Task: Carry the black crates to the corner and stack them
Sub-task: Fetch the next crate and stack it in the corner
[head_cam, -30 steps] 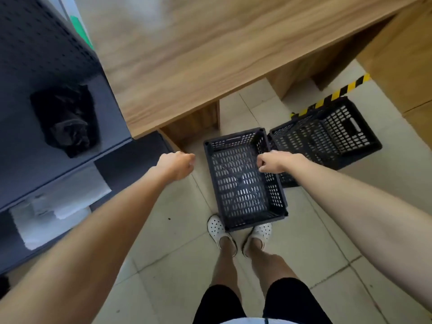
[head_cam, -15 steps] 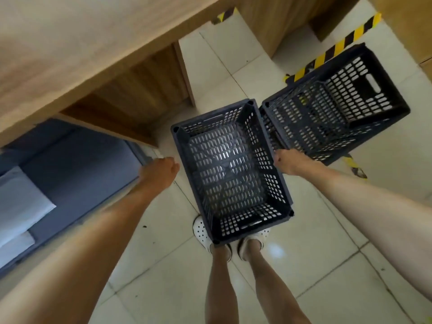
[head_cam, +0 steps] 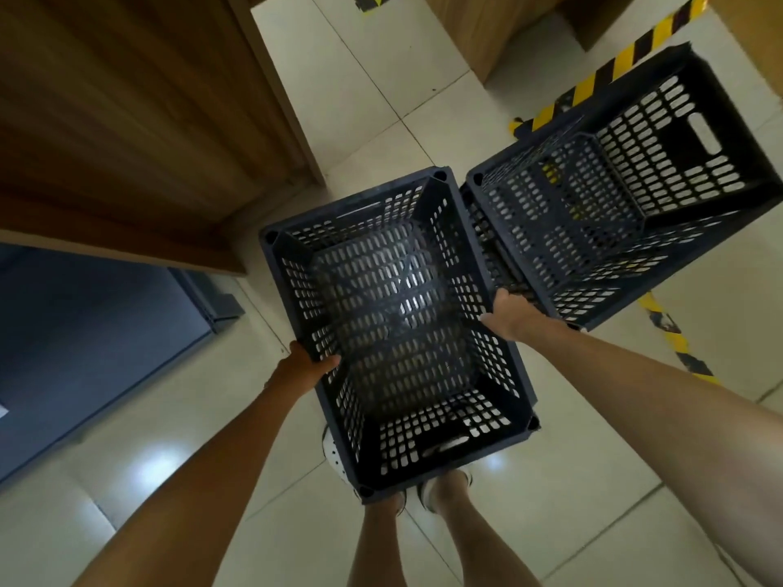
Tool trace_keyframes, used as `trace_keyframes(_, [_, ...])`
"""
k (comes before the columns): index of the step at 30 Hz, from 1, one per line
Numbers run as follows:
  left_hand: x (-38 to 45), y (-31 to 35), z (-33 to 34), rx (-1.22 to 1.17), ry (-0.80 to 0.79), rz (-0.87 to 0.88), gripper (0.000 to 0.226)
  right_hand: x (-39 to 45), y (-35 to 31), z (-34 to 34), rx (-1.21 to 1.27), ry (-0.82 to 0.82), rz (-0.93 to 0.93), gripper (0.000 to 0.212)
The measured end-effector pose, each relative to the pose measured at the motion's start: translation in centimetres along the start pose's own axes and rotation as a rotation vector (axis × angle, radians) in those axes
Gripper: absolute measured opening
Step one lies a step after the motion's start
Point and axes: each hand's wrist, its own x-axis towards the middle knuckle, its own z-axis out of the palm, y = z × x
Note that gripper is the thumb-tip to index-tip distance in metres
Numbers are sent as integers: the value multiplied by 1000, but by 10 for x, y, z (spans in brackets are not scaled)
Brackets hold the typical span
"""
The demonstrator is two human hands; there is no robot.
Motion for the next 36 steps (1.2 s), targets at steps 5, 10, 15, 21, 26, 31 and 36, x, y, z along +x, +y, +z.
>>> trace_keyframes(5, [12,-10,8,-266,51,-10,80,13,-5,5,189,11,41,76])
trace_keyframes(10, [3,-22,7,-240,57,-27,90,8,10,2,284,-36,54,75])
trace_keyframes(15, [-38,-34,8,-113,87,14,90,-31,17,-13,241,-84,38,77])
trace_keyframes(21, [-106,-40,-24,-54,112,72,94,-87,15,-59,202,-181,13,52])
trace_keyframes(26, [-182,-32,-57,48,141,107,84,-161,26,-90,182,-205,-73,22])
trace_keyframes(31, [-252,-31,-78,132,104,192,73,-244,51,-113,161,-315,9,27])
trace_keyframes(36, [-325,-9,-89,313,147,272,53,-330,79,-114,184,-223,30,30])
